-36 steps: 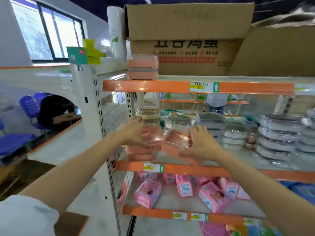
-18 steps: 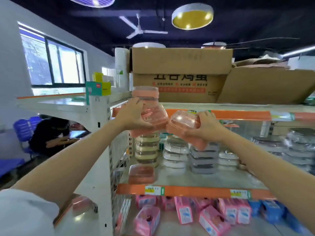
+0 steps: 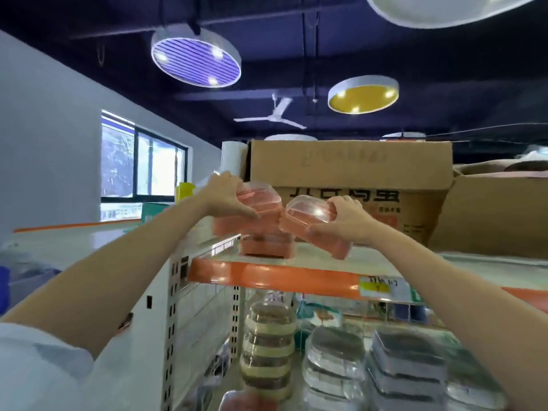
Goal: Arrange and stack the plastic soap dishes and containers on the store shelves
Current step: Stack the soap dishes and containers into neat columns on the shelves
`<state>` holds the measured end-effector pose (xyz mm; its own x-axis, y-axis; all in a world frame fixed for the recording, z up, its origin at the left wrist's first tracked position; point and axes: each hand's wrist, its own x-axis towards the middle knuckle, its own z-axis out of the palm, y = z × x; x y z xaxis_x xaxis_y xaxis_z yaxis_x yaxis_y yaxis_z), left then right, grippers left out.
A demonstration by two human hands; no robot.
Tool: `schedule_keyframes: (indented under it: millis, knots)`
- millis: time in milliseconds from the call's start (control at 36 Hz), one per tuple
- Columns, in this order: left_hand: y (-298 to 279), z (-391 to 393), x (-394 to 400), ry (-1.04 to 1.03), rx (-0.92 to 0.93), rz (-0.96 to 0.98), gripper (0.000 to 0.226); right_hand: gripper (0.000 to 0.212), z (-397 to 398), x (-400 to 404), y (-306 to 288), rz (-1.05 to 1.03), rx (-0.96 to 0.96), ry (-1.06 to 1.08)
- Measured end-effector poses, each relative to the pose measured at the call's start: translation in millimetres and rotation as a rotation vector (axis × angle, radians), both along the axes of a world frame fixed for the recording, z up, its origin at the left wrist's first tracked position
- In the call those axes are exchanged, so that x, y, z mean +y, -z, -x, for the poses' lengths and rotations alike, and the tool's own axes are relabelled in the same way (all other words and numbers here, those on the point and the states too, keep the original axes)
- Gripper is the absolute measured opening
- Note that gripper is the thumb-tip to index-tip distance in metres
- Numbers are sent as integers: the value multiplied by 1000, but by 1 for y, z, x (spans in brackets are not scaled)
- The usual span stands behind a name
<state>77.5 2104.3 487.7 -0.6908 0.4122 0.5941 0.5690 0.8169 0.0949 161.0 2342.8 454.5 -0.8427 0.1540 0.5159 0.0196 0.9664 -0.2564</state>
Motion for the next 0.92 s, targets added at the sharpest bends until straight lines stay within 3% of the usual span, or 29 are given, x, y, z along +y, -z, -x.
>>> schedule_keyframes:
  millis: [250,389,500,611,778,917]
  knots:
    - [-29,44,3,-130,6,-178,47,86,89,3,-36,-56,-49,-136]
    - [-36,67,-9,-175,-13,-228,78,88,125,-6,-44,-55,-117,-205]
    - [-41,85,-15,-218,22,-233,81,86,141,-13,-46,47,-100,-280]
    - [-46,91,-16,-225,7,-278,98,93,155,-19,-45,123,-113,-366]
    - [-49,100,-3,-114,-3,-216,61,87,164,-21,-43,232,-80,-443]
    - [-50,106,16,-6,-49,-231,71,92,162,-12,-34,338,5,-470]
